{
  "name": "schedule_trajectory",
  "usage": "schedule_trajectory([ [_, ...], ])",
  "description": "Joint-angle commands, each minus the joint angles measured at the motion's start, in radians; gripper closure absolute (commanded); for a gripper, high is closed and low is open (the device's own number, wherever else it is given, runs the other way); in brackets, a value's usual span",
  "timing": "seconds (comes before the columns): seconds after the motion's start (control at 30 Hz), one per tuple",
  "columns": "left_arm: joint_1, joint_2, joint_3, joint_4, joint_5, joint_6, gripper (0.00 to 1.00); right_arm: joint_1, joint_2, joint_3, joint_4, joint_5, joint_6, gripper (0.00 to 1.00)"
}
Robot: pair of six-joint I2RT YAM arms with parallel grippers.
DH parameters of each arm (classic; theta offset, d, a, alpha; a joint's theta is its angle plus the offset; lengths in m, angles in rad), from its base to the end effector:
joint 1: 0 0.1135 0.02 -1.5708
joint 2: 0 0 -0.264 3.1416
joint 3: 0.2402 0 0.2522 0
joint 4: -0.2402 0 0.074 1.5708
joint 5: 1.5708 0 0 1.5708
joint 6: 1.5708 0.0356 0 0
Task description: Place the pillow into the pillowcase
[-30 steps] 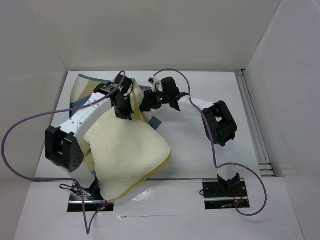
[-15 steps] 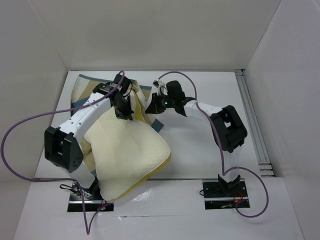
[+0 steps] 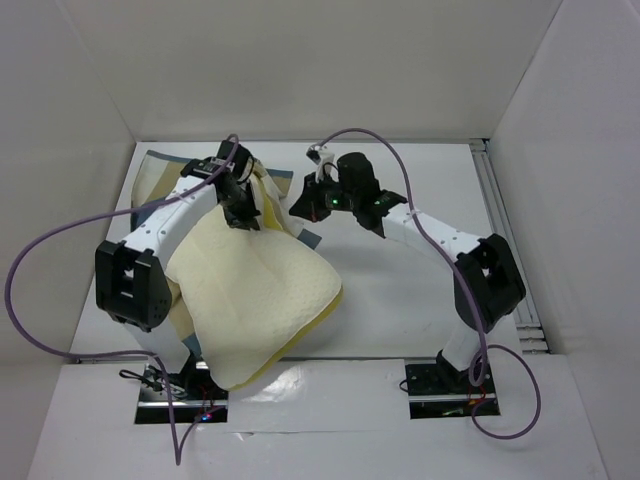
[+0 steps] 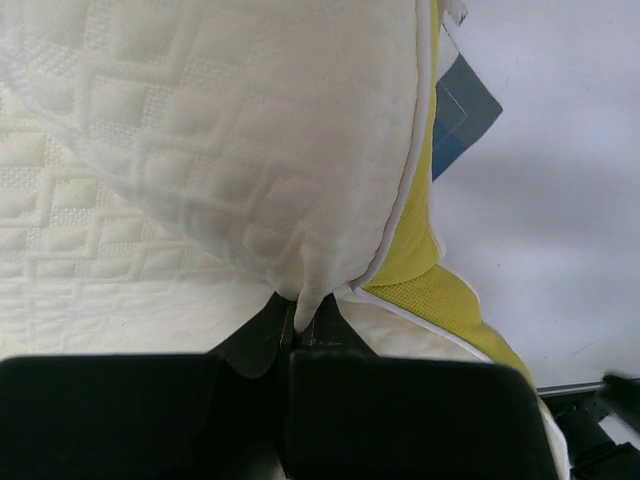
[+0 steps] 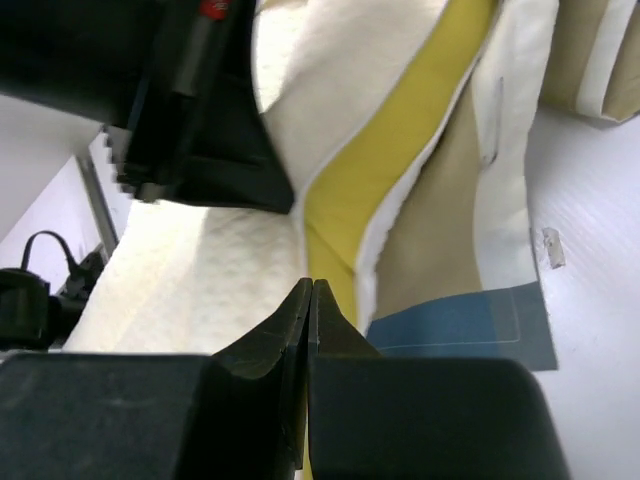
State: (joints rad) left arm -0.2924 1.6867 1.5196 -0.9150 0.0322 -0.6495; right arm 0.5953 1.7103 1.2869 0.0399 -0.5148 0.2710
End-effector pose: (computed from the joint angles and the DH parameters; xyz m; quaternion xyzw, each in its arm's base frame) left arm 0.3382 -0.1030 0.2974 -0.1685 0.9554 -0.1237 0.2085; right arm 0.3231 0.2400 0.2897 -0.2699 0.7681 0.4186 0.4024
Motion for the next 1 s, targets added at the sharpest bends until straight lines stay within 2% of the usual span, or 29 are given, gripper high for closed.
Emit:
schedule_trajectory([
  [0.0, 0.01, 0.022, 0.099, 0.048, 0.038, 0.027, 1.0, 0.02, -0.045, 0.052, -0.09, 0.112, -0.065, 1.0],
  [0.03, 0.01, 0.022, 0.099, 0.048, 0.038, 0.042, 1.0, 0.02, -0.016, 0.084, -0.116, 0.13, -0.088, 1.0],
  [0.1, 0.01, -0.004, 0.099, 0.024, 0.038, 0.051, 1.0, 0.008, 0.072, 0.234, -0.182, 0.13, -0.108, 0.67],
  [0.13, 0.01, -0.015, 0.09, 0.024, 0.038, 0.062, 1.0, -0.002, 0.171, 0.285, -0.234, 0.13, -0.122, 0.6],
  [0.17, 0.01, -0.028, 0.079, 0.024, 0.038, 0.062, 1.0, -0.002, 0.217, 0.334, -0.256, 0.14, -0.122, 0.44],
  [0.23, 0.01, -0.068, 0.045, 0.024, 0.038, 0.062, 1.0, -0.002, 0.329, 0.452, -0.265, 0.153, -0.122, 0.36],
  [0.27, 0.01, -0.08, 0.025, 0.024, 0.038, 0.062, 1.0, -0.002, 0.359, 0.516, -0.281, 0.163, -0.113, 0.26],
  [0.4, 0.019, -0.119, 0.001, 0.015, 0.038, 0.062, 1.0, -0.002, 0.472, 0.632, -0.316, 0.138, -0.102, 0.19],
  [0.53, 0.019, -0.157, -0.021, 0.004, 0.038, 0.062, 1.0, -0.002, 0.535, 0.666, -0.316, 0.078, -0.093, 0.19],
  [0.6, 0.019, -0.157, -0.021, -0.005, 0.038, 0.062, 1.0, -0.002, 0.535, 0.655, -0.316, 0.024, -0.116, 0.19],
  [0.73, 0.019, -0.167, -0.021, -0.005, 0.038, 0.062, 1.0, 0.008, 0.517, 0.573, -0.226, -0.063, -0.125, 0.15],
  [0.97, 0.019, -0.177, -0.021, -0.015, 0.038, 0.071, 1.0, 0.008, 0.479, 0.517, -0.071, -0.178, -0.125, 0.15],
])
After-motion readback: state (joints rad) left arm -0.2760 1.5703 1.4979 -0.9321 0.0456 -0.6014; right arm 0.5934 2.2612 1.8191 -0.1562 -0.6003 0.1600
